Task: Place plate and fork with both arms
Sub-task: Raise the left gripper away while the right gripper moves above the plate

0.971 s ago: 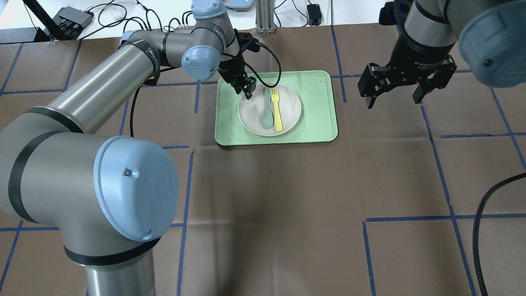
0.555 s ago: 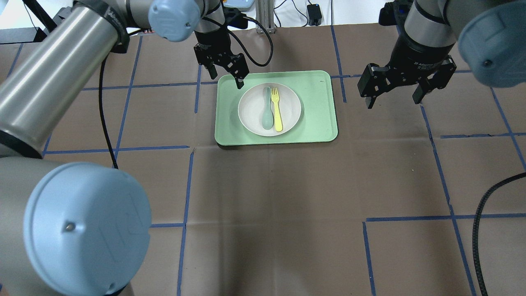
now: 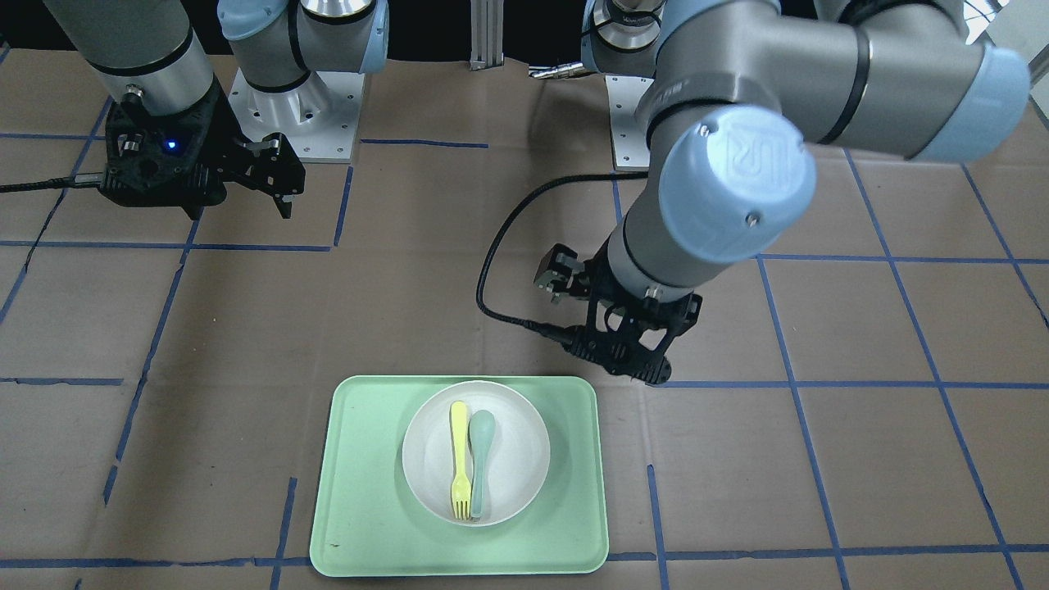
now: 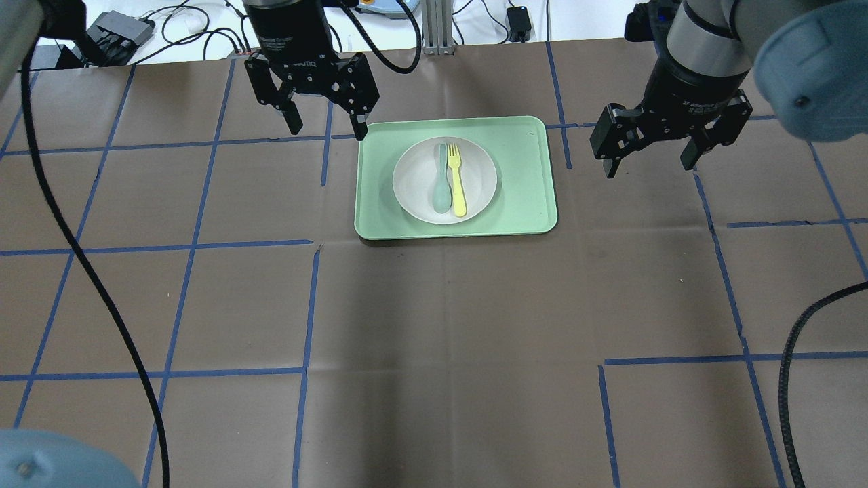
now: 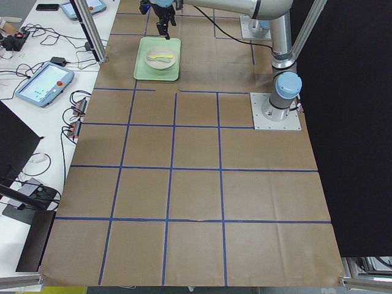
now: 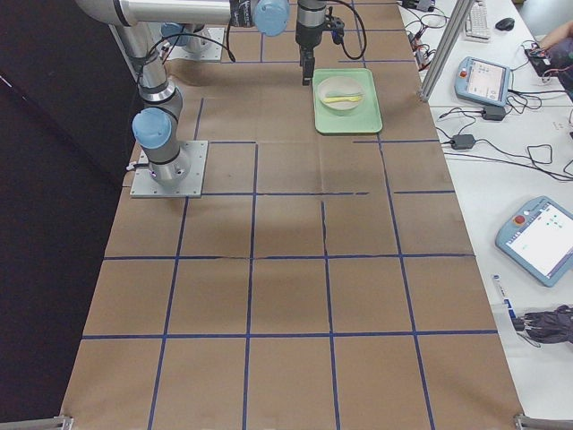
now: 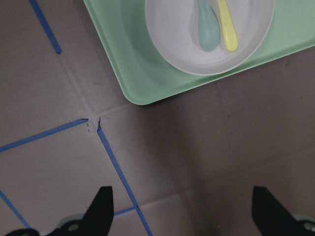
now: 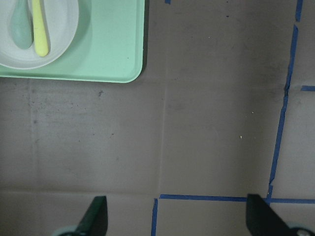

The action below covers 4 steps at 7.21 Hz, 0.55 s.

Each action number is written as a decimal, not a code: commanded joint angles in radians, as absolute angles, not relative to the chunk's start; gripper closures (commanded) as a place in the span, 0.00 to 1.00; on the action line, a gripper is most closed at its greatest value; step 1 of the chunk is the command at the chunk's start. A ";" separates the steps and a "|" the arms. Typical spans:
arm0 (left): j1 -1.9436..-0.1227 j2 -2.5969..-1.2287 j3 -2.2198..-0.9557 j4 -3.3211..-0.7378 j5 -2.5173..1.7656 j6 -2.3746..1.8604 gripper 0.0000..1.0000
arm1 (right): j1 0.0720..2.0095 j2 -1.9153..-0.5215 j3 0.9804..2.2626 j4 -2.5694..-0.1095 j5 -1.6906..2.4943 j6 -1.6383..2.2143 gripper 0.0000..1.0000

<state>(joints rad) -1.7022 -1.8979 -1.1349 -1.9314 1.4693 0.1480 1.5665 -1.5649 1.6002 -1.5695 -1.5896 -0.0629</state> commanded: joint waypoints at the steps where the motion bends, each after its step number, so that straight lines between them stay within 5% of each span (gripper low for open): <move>1: -1.642 -1.717 -1.284 -1.976 1.467 0.143 0.00 | 1.568 -1.549 1.597 -1.586 -1.589 -0.060 0.00; 4: -1.632 -1.501 -1.611 -1.903 1.462 0.161 0.00 | 1.581 -1.499 1.571 -1.623 -1.585 0.012 0.00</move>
<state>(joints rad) -1.6369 -1.5791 -1.4863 -1.9448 1.4638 0.1491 1.5738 -1.5193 1.5835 -1.6092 -1.5867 -0.0337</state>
